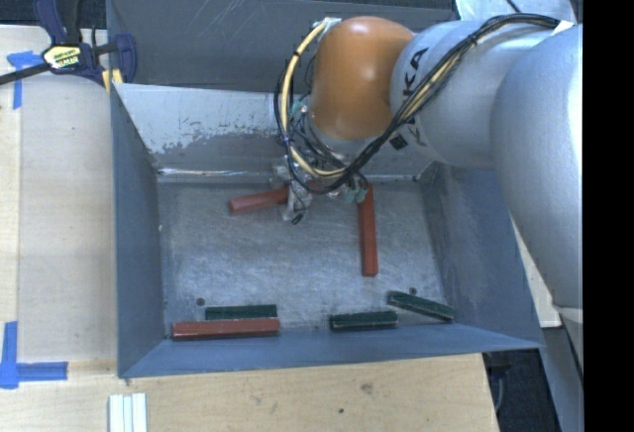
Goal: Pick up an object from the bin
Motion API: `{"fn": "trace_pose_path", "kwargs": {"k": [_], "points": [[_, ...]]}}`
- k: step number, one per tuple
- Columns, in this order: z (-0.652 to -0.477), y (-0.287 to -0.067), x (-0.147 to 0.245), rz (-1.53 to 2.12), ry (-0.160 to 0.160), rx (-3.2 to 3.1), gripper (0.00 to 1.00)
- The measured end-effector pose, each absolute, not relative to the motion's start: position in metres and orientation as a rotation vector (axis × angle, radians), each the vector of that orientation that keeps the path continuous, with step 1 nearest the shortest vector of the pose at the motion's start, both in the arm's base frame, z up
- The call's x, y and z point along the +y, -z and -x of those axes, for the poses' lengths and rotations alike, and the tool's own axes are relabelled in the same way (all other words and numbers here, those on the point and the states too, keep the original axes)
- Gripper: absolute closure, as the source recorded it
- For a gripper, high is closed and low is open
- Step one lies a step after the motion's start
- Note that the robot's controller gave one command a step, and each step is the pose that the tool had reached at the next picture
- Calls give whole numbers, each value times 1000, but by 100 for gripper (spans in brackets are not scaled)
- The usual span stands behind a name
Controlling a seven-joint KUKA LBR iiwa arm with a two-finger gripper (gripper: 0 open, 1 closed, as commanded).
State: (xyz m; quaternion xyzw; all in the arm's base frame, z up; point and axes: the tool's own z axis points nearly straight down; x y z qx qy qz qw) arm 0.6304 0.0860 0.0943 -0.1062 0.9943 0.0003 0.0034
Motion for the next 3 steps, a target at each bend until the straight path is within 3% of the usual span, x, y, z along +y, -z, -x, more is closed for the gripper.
{"fn": "trace_pose_path", "kwargs": {"k": [1,2,3], "points": [[-632,-131,86,327,-1,3120,100],[-633,-132,85,321,-1,3119,100],[-634,-151,85,316,-1,3118,100]]}}
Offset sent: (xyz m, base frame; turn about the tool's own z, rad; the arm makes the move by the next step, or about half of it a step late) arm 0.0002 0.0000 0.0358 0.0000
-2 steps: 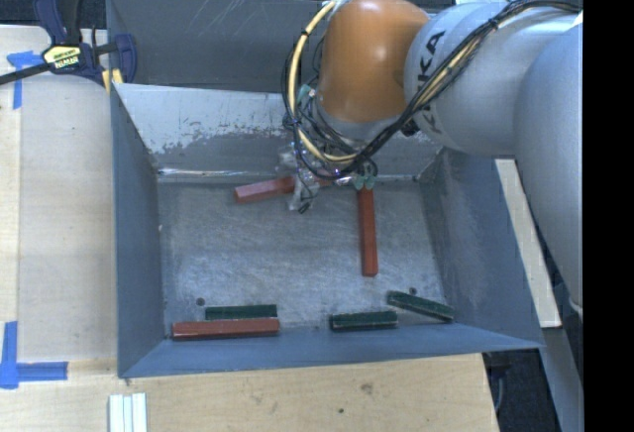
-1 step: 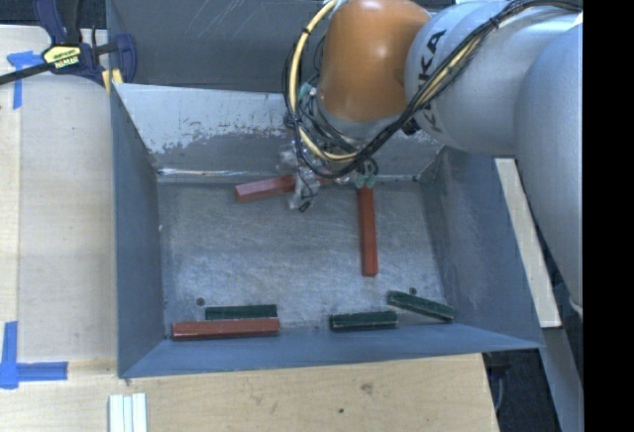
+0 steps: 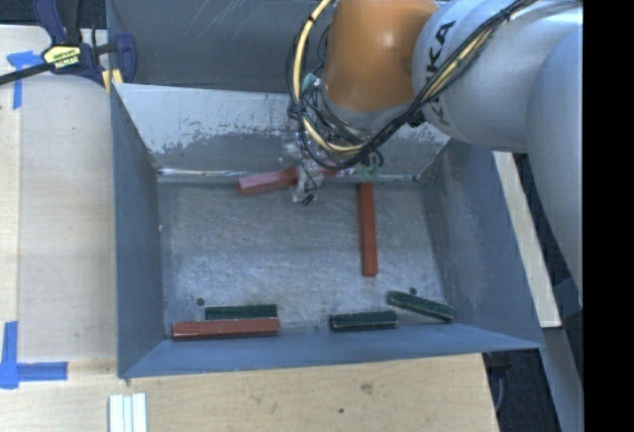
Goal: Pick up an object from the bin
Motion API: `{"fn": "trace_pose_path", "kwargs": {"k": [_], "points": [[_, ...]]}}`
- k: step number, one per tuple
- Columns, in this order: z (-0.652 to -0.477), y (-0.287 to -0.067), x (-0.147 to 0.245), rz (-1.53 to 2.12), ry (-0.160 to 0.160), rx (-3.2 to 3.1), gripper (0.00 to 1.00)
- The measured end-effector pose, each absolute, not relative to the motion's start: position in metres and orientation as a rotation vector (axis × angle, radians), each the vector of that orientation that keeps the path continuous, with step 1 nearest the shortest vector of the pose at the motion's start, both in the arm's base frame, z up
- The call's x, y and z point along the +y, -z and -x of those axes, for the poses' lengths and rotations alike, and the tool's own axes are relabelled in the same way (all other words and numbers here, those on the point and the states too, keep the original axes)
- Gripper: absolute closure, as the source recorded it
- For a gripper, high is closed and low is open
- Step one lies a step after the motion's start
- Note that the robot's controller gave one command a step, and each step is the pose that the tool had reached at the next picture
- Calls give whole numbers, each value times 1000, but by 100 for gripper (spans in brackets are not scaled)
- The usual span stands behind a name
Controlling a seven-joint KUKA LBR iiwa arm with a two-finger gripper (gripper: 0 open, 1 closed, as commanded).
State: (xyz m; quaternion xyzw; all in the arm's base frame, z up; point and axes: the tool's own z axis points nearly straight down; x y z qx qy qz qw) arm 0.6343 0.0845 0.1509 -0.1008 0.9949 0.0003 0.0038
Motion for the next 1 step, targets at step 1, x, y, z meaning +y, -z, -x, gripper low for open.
{"fn": "trace_pose_path", "kwargs": {"k": [1], "points": [[-636,-172,84,312,-1,3118,100]]}}
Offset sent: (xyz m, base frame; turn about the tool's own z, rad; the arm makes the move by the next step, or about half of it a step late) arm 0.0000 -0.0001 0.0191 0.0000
